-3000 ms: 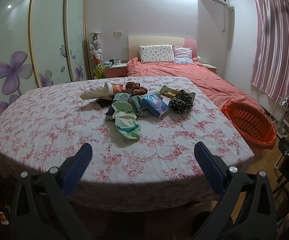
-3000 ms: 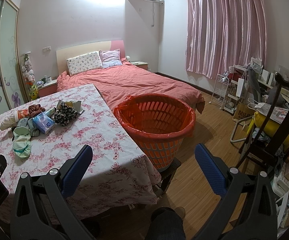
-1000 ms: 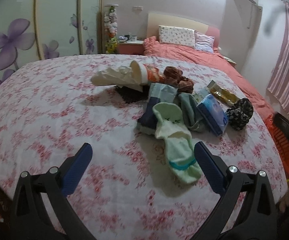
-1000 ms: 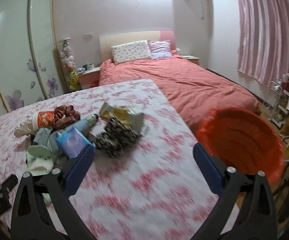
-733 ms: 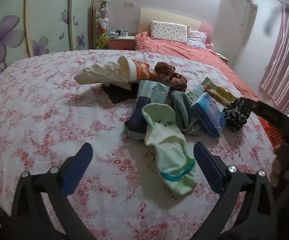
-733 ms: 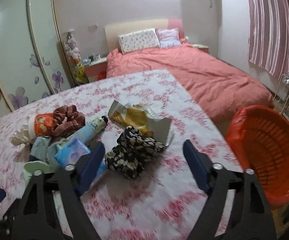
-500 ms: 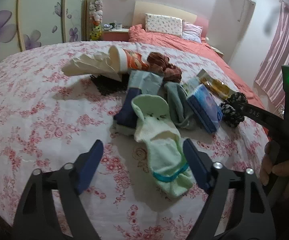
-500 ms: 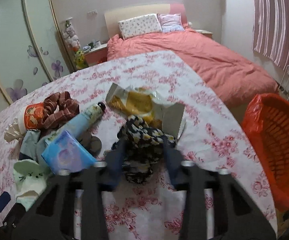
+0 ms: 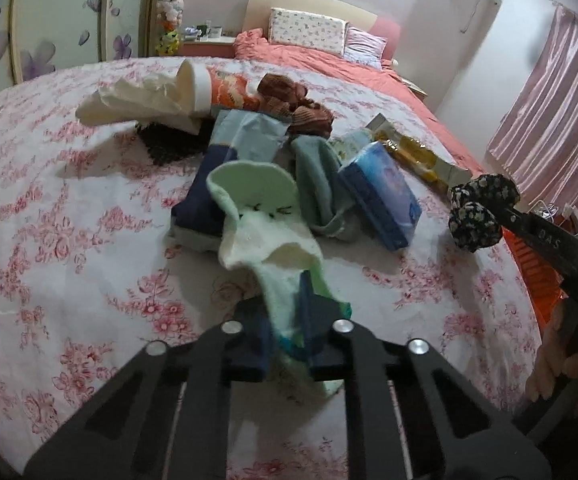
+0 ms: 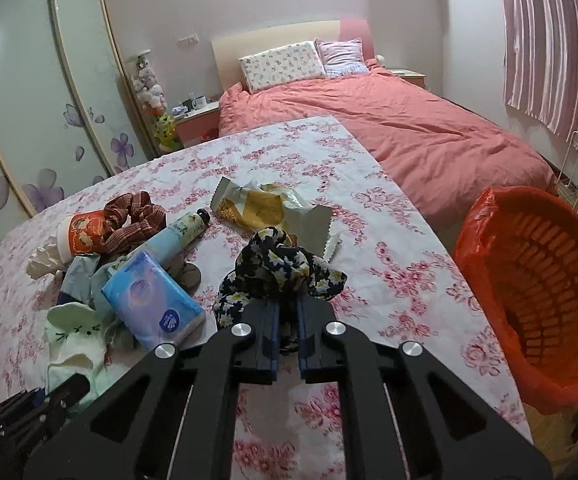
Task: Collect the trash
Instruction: 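Grasp the light green sock with the left tool while the right tool holds the black cloth, then carry both items over the orange basket and open both tools to drop them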
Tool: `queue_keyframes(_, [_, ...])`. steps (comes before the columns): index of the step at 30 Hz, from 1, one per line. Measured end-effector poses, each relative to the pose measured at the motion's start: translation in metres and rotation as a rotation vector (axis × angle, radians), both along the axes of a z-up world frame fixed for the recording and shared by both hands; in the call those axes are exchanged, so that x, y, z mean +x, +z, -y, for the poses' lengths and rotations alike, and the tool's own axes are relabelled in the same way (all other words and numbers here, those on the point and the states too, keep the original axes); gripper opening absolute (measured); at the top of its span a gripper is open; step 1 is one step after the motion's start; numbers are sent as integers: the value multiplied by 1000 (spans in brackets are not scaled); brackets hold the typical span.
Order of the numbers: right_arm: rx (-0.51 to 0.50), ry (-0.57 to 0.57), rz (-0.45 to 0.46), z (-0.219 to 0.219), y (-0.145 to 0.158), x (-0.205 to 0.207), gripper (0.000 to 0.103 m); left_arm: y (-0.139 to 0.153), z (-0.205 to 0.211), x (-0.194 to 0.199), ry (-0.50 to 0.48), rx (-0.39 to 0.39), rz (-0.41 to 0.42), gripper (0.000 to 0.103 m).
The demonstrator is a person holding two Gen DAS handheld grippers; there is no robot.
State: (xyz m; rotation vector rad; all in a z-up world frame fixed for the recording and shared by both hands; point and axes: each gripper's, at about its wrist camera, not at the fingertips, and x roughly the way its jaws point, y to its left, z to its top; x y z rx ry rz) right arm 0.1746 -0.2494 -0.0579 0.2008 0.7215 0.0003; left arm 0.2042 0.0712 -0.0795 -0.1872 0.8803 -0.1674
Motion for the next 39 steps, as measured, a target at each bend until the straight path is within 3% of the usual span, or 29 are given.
queue_keyframes(12, [13, -35, 79, 28, 24, -28, 7, 45, 27, -14, -57, 31, 119, 7])
queue_keyframes(14, [17, -45, 86, 33, 25, -31, 7, 52, 36, -14, -73, 42, 139, 2])
queue_keyframes(17, [22, -66, 79, 42, 21, -33, 7, 53, 45, -14, -88, 61, 146, 2])
queue_keyframes(19, [27, -67, 72, 46, 19, -36, 7, 45, 45, -12, -78, 66, 109, 2])
queue_keyframes(21, [22, -62, 67, 45, 16, -38, 7, 36, 39, -14, -52, 58, 78, 7])
queue_keyframes(23, [17, -58, 65, 44, 13, -40, 7, 31, 32, -19, -27, 67, 75, 39])
queue_keyframes(25, [17, -55, 63, 43, 12, -41, 7, 30, 26, -25, -8, 84, 88, 47])
queue_keyframes(28, [24, -54, 60, 44, 11, -42, 7, 29, 19, -29, 6, 99, 82, 47])
queue_keyframes(35, [23, -37, 54, 38, 9, -42, 7, 0, 20, -15, 20, 143, -32, 47])
queue_keyframes(39, [22, -42, 49, 40, 8, -43, 7, -3, 25, -13, 24, 169, -24, 52])
